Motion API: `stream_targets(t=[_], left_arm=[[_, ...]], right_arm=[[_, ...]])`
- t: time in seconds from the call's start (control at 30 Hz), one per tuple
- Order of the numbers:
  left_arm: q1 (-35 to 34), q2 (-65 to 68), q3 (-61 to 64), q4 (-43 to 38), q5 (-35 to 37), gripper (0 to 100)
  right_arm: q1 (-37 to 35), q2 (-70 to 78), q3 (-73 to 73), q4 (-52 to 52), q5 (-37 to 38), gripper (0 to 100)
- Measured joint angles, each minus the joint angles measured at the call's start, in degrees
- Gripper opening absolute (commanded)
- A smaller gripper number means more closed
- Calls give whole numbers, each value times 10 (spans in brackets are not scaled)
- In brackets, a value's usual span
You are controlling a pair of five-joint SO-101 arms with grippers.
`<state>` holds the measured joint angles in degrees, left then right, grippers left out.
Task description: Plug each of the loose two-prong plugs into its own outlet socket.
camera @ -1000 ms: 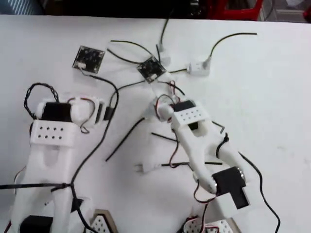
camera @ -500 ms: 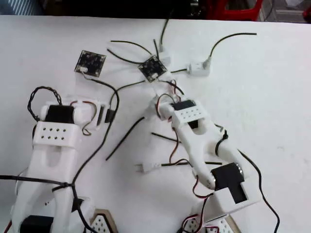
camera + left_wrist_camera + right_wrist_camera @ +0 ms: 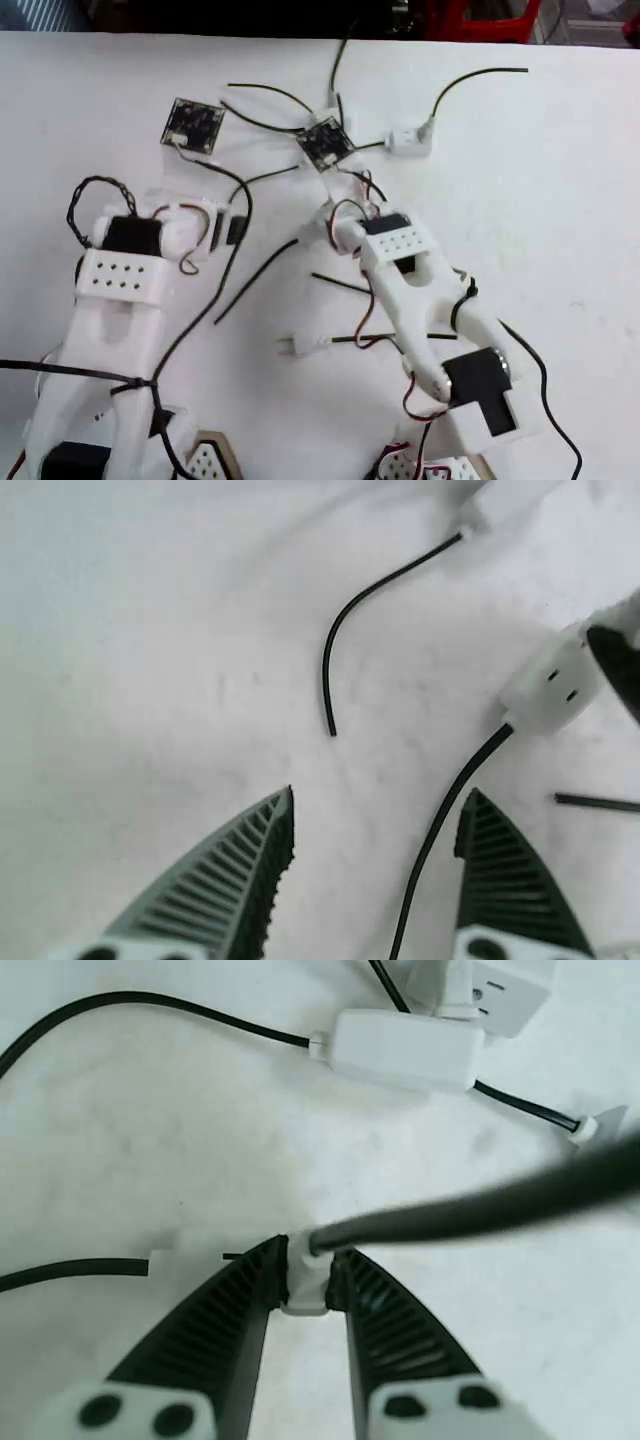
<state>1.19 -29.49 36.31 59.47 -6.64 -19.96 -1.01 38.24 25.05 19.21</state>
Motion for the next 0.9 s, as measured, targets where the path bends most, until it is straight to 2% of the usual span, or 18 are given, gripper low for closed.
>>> stream_targets(t=[0.17,0.3,0.47,0.7,0.9], left_arm=[[25,0,4,-98,48,268],[55,15,4,-176,56,268],[88,102,4,-252,56,268],[142,136,4,-274,56,264],[138,140,4,-273,56,264]], right_arm=[[3,-25,18,0,-2,18],[3,-28,19,0,-2,18],[3,-28,19,0,-2,18],[3,-28,31,-32,-2,18],[3,-28,49,-62,-10,17]])
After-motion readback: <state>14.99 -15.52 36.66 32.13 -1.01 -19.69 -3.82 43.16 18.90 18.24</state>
